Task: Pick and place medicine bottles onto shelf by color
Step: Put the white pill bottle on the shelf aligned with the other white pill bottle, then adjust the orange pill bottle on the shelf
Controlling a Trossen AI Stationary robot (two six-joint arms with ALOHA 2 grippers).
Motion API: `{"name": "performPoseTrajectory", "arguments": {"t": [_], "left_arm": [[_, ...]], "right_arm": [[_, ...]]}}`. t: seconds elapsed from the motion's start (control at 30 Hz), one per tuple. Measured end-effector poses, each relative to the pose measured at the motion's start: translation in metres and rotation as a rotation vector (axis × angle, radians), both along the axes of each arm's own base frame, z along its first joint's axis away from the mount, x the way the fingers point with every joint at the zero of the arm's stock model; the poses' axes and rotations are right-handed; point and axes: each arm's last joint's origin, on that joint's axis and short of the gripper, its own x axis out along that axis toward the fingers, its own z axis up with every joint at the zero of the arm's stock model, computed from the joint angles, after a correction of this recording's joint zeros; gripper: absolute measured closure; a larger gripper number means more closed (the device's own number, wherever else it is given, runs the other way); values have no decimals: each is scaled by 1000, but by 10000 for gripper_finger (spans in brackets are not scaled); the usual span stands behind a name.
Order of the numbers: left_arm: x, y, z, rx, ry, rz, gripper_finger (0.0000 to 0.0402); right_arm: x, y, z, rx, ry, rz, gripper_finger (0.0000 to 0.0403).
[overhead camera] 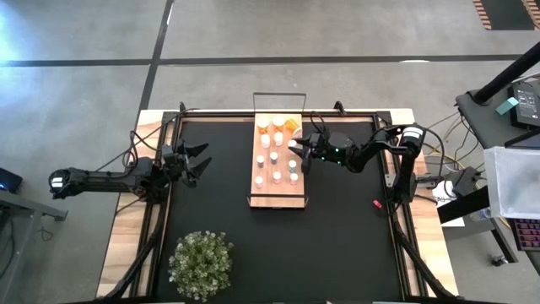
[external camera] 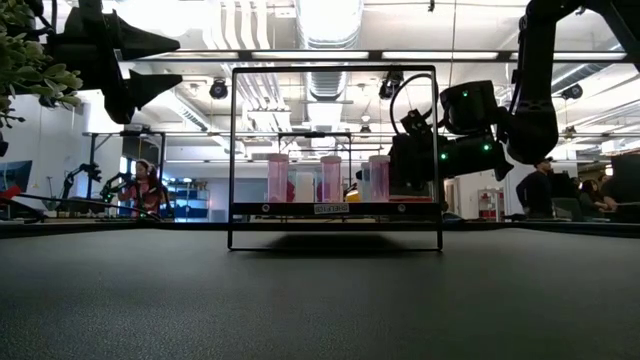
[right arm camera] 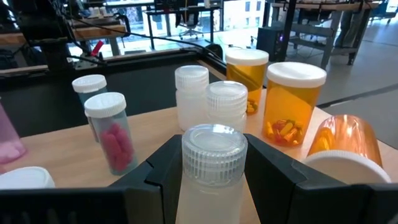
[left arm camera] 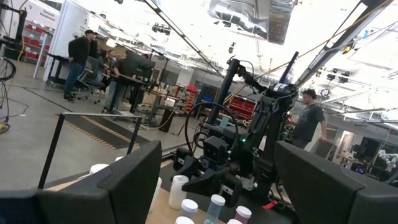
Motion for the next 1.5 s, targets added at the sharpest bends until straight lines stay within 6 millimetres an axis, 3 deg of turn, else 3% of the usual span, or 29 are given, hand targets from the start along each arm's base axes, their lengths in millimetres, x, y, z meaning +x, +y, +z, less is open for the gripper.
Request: {"name": "performPoseTrajectory", "arguments": {"t": [0.23,0.57,1.07,1.5], "left_arm": [[0,0,0,0,0,0,107],[0,0,0,0,0,0,107],[0,0,0,0,0,0,107],[0,0,0,0,0,0,107]], "right_arm": [[0,1,0,0,0,6,260],[0,1,0,-2,0,8,223],[1,1,3,22,-28,24,221],[-5,4,40,33,-93,43,221]]}}
